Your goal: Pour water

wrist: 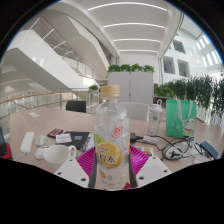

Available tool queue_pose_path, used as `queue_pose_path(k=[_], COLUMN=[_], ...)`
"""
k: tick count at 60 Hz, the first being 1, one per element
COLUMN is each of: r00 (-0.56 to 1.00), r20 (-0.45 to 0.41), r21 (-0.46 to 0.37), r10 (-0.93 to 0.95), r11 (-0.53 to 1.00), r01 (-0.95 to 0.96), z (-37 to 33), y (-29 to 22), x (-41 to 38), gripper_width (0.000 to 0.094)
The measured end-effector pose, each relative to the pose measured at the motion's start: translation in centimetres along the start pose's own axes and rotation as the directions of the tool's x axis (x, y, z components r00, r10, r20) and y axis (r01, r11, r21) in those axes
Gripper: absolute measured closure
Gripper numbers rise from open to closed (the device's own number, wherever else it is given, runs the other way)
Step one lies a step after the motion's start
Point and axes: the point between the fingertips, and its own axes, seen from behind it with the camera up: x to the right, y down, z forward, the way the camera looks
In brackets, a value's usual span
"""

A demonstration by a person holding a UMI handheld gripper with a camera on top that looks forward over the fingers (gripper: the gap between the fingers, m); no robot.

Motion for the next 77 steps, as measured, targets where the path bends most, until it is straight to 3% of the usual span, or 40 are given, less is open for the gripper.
queue_pose_path(k=[11,15,24,27,30,33,46,66,77], r00=[1.000,1.000,0.999,0.999,0.999,0.997,0.999,0.997,0.995], r20=[0.019,0.020,0.030,0.033,0.044,0.068,0.026,-0.073,-0.096], r21=[-0.044,0.001,-0.024,-0.087,-0.172,-0.181,-0.198,-0.132,-0.143], r10=[0.009,0.014,0.026,0.011,-0.019,-0.043,-0.046,0.014,0.041], r11=[0.999,1.000,0.999,0.996,0.985,0.982,0.979,0.991,0.988], r01=[-0.009,-0.014,-0.025,-0.008,0.027,0.055,0.051,-0.024,-0.055], z=[1.0,0.3,0.9,0.6,0.5,-0.9,-7.1,-23.5,-31.3], y=[5.9,5.1,6.4,7.4,8.6,7.8,4.6,-3.9,-6.5], x=[1.2,2.1,1.6,1.4,1.7,1.3,0.6,-5.5,-8.0], gripper_width=[0.0443,0.0441,0.0393,0.0347,0.0217,0.0083,0.0099,0.0097,0.0098])
